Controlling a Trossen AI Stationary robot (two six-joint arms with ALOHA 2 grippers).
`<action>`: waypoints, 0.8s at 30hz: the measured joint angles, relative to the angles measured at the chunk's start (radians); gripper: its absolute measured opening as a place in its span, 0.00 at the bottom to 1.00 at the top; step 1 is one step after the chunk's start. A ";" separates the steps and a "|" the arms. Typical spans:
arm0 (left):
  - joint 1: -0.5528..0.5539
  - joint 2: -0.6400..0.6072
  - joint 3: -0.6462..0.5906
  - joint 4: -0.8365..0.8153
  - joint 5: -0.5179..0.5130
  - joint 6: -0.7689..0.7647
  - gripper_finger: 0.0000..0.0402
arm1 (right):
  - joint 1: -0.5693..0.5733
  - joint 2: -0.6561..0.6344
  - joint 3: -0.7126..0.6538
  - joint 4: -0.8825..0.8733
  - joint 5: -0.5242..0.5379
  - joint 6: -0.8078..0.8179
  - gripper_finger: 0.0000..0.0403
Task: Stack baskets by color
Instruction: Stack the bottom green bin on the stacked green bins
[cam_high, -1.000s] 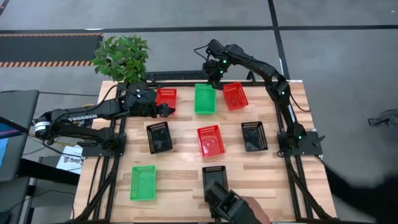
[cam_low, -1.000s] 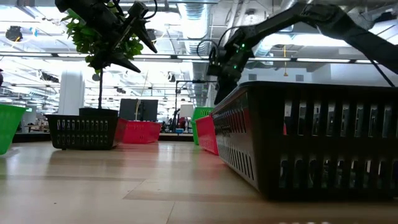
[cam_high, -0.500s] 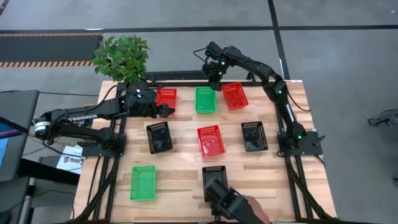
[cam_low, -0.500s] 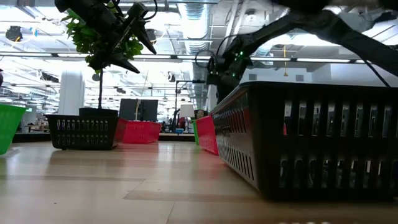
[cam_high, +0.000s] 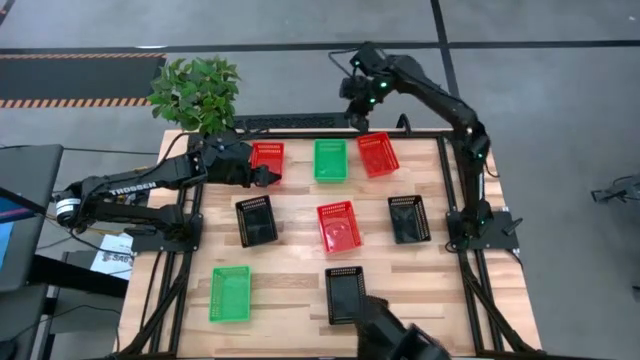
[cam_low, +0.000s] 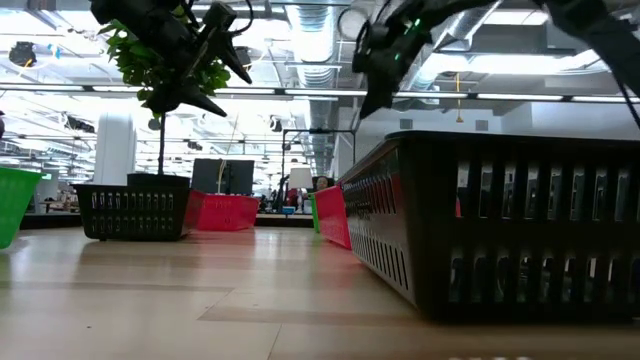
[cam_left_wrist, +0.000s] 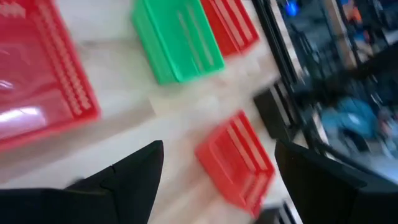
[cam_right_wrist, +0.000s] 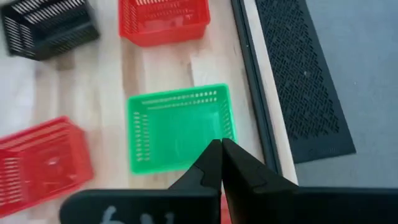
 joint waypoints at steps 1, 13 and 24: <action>0.006 0.000 0.000 -0.002 0.055 0.020 0.74 | 0.000 -0.023 0.000 -0.019 0.001 0.014 0.09; -0.119 -0.013 0.000 -0.468 0.522 0.116 0.74 | 0.042 -0.188 0.000 -0.286 0.001 0.109 0.14; -0.502 -0.147 0.000 -0.790 0.390 -0.183 0.74 | 0.174 -0.233 0.000 -0.366 0.000 0.231 0.14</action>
